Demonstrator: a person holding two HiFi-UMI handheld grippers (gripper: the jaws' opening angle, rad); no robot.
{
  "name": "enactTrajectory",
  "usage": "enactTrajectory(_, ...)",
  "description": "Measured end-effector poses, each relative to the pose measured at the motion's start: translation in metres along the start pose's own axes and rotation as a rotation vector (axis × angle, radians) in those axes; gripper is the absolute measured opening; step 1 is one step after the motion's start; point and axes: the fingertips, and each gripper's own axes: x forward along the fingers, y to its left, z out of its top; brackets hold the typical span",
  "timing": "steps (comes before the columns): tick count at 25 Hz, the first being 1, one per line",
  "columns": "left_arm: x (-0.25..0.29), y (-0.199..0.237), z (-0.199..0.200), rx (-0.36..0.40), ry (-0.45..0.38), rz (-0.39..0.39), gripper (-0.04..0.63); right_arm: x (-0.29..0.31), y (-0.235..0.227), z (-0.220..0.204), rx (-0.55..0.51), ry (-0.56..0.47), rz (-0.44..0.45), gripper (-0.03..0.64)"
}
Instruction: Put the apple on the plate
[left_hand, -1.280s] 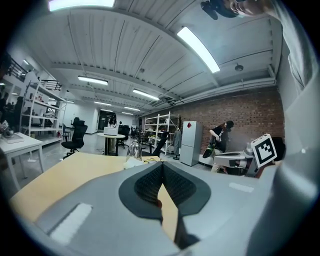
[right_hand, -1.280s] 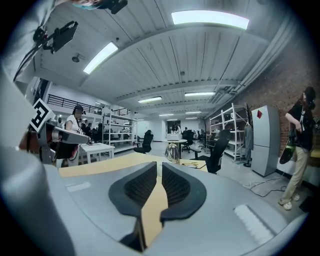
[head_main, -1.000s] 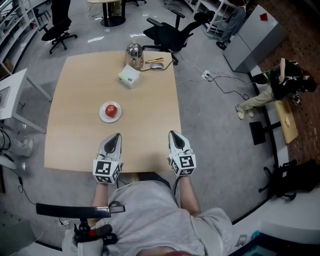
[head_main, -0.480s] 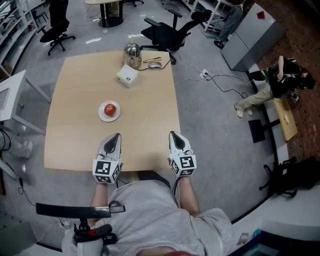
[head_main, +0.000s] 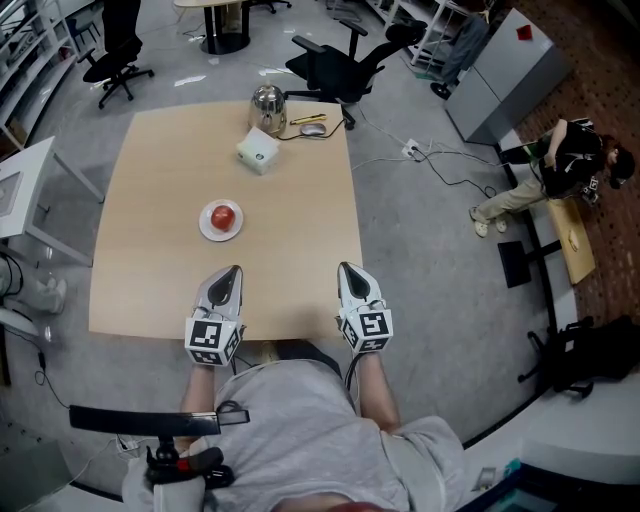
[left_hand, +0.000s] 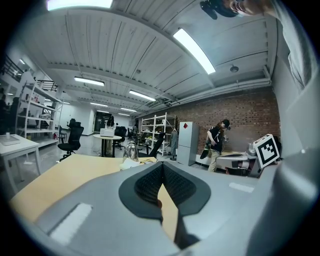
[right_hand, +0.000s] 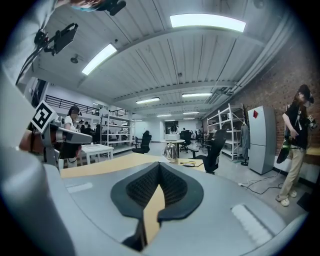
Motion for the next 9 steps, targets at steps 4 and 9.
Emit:
enactTrajectory(4, -0.0055, 0.0001, 0.0016, -0.002, 0.002, 0.001, 0.02, -0.0036, 0.0029, 0.0021, -0.001, 0.004, 0.0, 0.005)
enactTrajectory(9, -0.0101, -0.0002, 0.0012, -0.003, 0.0, 0.001, 0.02, -0.0064, 0.0067, 0.002, -0.002, 0.003, 0.001, 0.006)
